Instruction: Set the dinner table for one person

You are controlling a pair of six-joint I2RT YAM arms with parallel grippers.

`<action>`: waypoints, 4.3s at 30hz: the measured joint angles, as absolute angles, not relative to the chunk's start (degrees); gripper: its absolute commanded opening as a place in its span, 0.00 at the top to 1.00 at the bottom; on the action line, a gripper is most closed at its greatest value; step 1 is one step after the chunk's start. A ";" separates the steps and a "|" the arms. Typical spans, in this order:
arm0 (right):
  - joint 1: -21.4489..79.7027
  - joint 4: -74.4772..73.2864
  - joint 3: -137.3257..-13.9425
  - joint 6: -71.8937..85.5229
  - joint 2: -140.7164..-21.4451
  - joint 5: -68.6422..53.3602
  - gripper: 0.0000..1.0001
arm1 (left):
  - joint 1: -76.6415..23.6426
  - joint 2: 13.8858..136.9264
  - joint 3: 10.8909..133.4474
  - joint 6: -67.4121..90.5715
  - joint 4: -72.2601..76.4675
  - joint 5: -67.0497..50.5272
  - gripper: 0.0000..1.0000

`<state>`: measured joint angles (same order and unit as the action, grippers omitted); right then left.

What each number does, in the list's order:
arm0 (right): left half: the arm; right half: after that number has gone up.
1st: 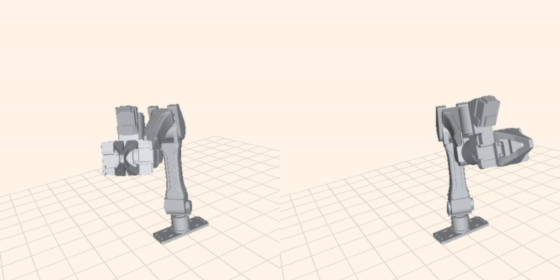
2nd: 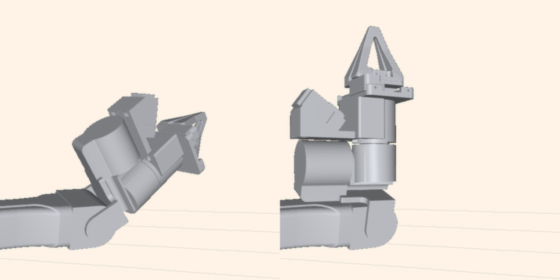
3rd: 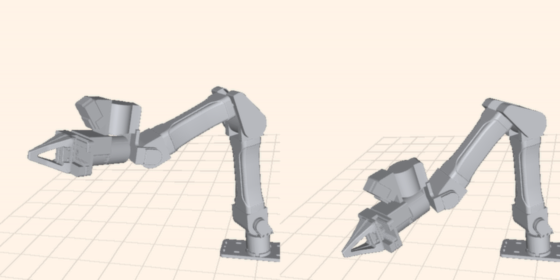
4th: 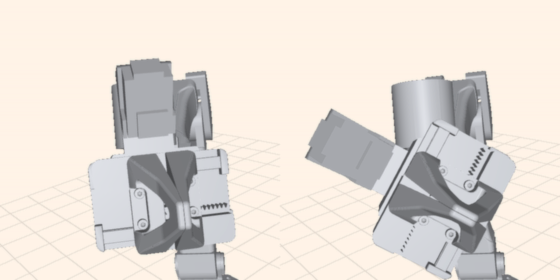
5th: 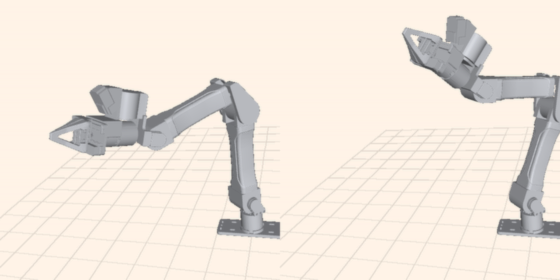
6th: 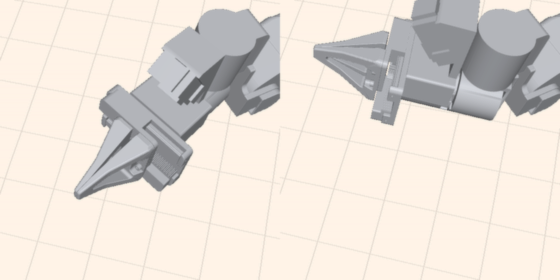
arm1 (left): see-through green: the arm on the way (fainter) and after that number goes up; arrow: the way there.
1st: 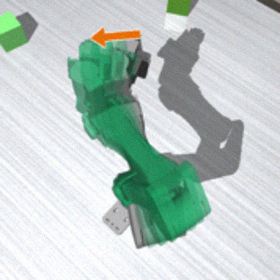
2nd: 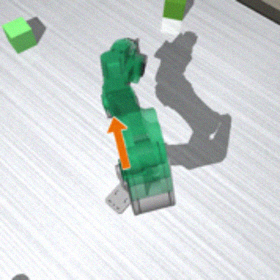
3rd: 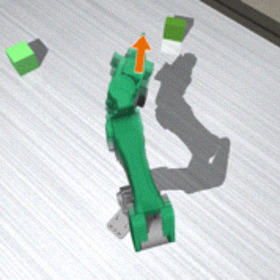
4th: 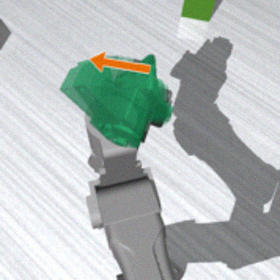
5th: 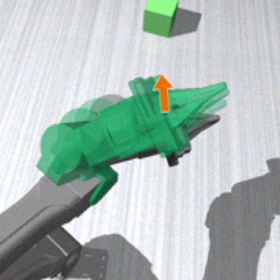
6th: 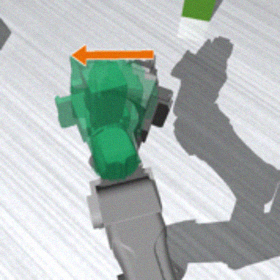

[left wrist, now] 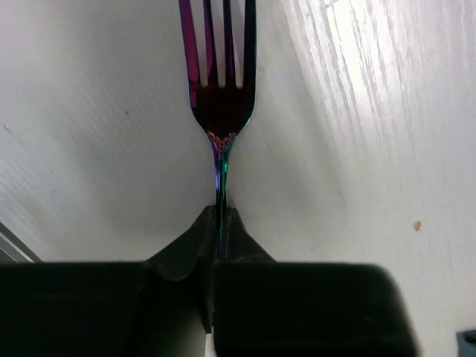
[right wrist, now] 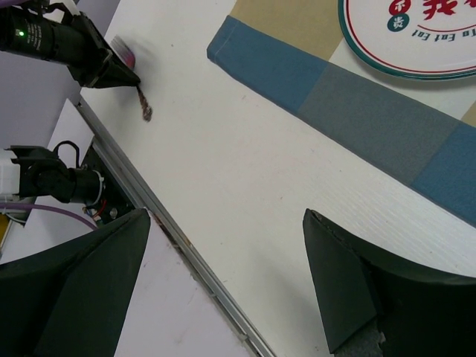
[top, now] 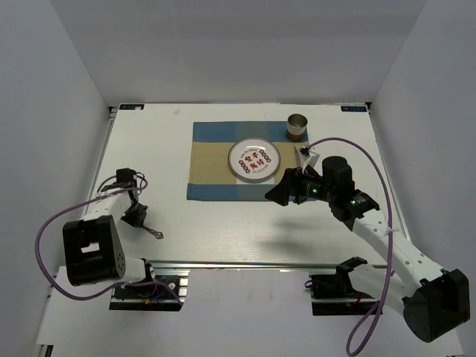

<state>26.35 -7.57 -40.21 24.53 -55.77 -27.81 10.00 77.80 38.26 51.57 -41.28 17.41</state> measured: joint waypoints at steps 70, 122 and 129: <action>25.89 -27.11 -47.11 21.85 -49.08 -5.80 0.11 | -18.52 128.95 104.86 16.32 -55.13 -1.52 1.00; 25.89 -45.69 -67.96 19.66 -45.69 13.65 0.11 | -18.50 81.32 84.53 19.97 -54.52 13.61 0.02; 25.89 -54.76 -76.07 17.72 -45.45 20.78 0.11 | -18.44 64.55 83.15 20.01 -60.05 20.60 0.02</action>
